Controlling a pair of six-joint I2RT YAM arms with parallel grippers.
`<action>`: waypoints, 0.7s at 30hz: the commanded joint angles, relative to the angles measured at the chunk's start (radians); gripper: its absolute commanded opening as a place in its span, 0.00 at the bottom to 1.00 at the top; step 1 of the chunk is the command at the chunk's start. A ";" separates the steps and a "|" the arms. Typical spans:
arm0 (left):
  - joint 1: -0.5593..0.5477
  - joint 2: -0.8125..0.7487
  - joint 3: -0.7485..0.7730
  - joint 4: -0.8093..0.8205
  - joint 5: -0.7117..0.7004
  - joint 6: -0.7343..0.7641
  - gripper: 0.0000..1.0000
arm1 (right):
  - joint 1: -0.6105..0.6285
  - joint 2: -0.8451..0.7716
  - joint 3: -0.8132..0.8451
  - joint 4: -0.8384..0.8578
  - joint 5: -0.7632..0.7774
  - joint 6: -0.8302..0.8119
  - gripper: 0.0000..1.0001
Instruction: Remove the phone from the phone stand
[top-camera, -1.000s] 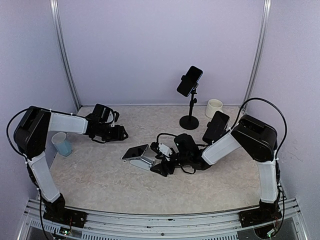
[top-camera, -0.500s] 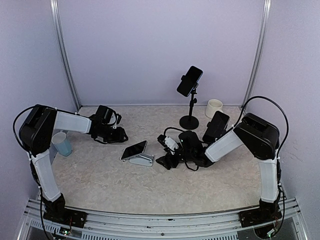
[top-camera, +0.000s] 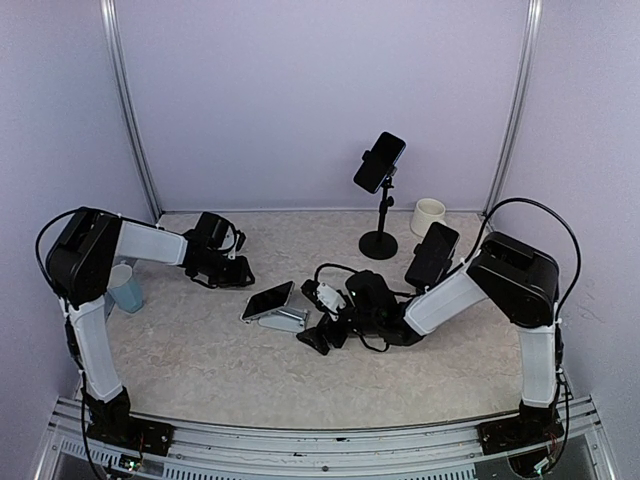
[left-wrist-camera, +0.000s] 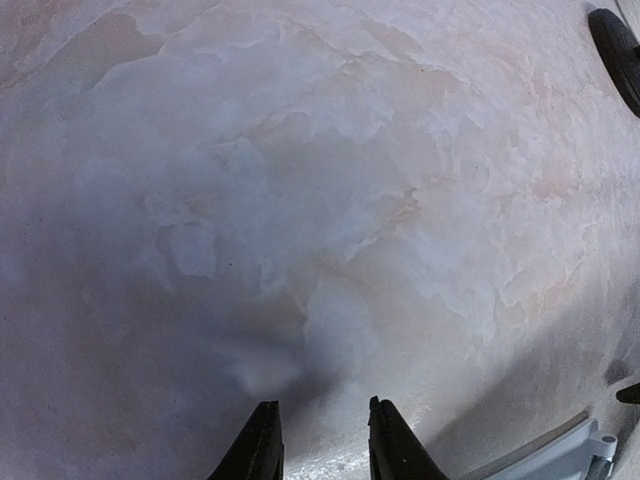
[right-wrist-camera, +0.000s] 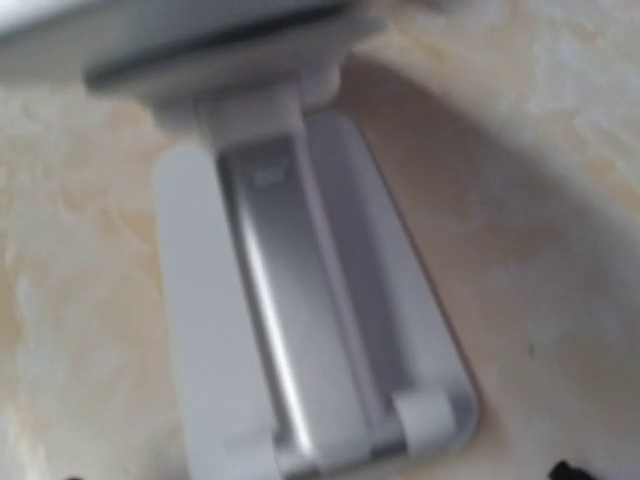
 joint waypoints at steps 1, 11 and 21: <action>-0.015 0.027 0.034 -0.031 -0.015 0.037 0.29 | 0.025 0.043 0.057 -0.021 0.064 0.034 1.00; -0.043 0.023 -0.015 -0.046 -0.068 0.038 0.15 | 0.029 0.093 0.094 -0.056 0.131 0.037 1.00; -0.064 -0.022 -0.137 0.002 -0.056 0.027 0.05 | 0.007 0.119 0.115 -0.084 0.188 0.041 1.00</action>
